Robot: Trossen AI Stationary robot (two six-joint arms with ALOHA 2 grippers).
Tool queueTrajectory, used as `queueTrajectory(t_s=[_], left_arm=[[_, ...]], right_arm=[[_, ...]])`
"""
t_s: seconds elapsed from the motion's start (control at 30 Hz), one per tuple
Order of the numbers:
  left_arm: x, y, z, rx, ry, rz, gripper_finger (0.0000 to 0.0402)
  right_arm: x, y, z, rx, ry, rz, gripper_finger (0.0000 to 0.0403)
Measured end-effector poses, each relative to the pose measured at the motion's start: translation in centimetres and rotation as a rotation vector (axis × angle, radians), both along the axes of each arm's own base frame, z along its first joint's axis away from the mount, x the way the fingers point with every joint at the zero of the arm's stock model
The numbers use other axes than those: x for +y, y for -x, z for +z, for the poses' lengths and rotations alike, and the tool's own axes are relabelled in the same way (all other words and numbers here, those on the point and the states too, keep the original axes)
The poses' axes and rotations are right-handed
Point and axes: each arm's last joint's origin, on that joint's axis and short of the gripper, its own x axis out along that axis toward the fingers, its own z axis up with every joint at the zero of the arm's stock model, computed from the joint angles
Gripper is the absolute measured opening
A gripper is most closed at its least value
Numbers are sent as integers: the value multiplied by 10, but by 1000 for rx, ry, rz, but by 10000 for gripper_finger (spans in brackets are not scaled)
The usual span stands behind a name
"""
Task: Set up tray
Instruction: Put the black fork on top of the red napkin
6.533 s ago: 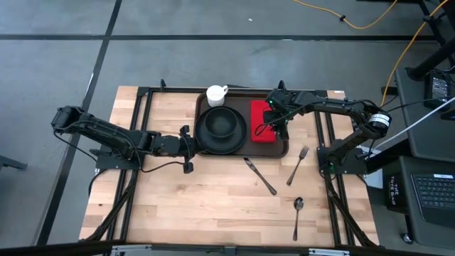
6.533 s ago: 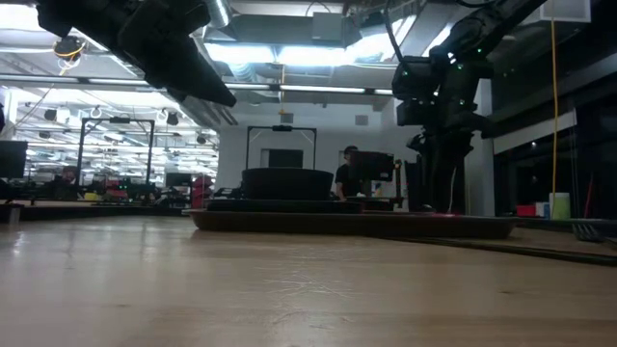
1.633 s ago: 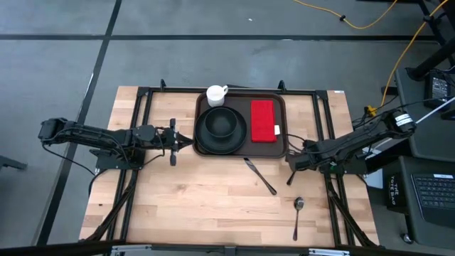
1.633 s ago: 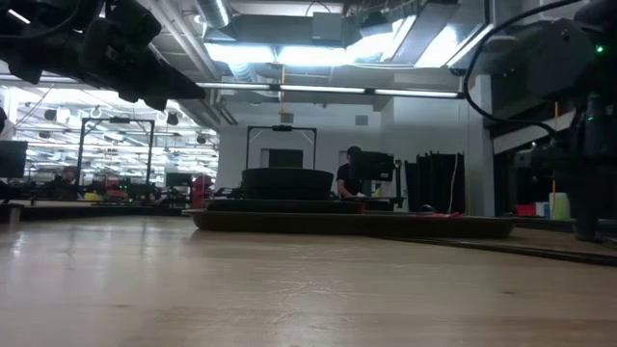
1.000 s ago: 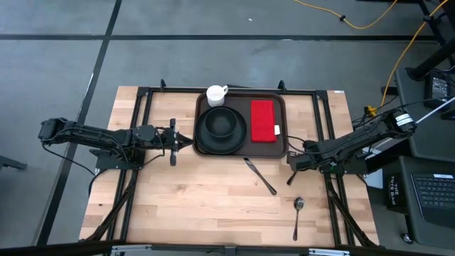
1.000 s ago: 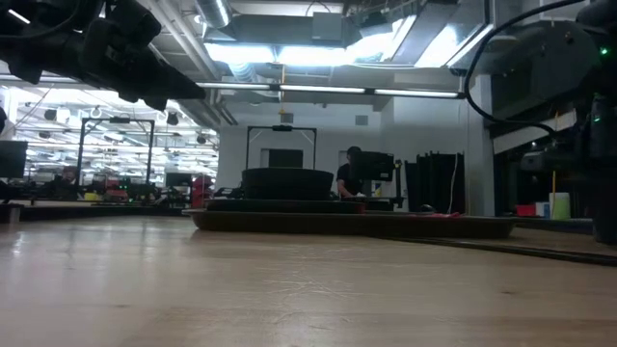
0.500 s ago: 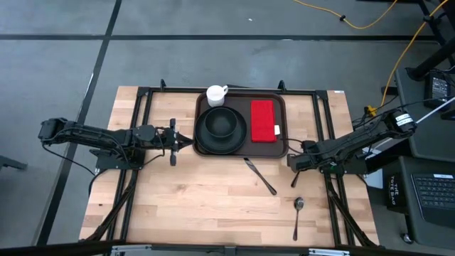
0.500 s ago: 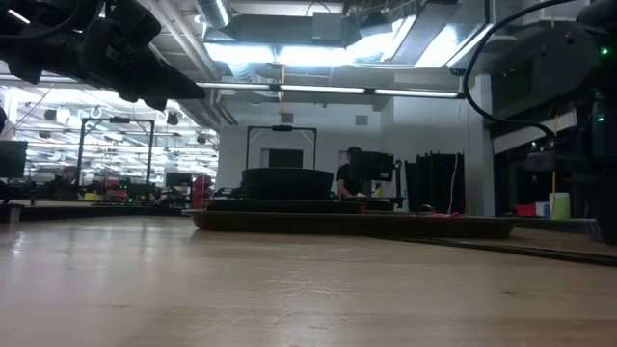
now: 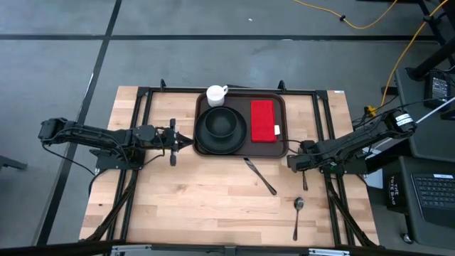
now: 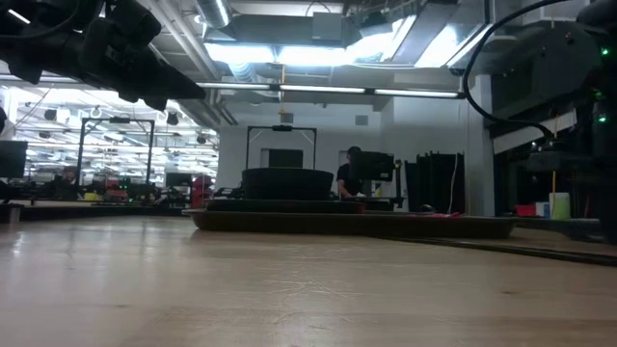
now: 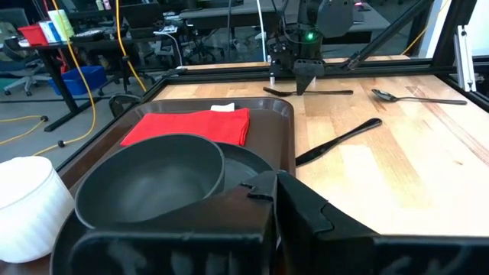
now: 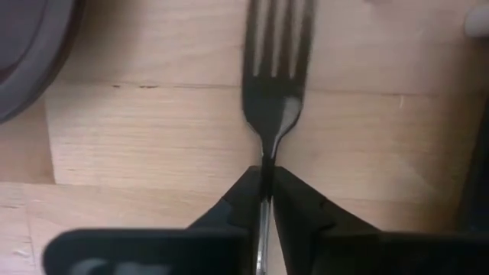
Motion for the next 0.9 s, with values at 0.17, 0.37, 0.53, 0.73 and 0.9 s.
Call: queueTrajectory(t_s=[0.17,0.37,0.53,0.73,0.9], left_arm=[[0,0,-1,0,58,11,4],[0,0,-1,-1,65,13,2],[0,0,-2,14,65,13,6],[0,0,-2,12,65,13,4],[0,0,-2,12,65,13,6]], right_arm=[[0,0,0,3,1,20,27],[-1,-2,3,-1,47,65,24],[0,-10,17,-25,112,121,23],[0,-14,35,12,122,178,22],[1,-21,54,19,160,276,22]])
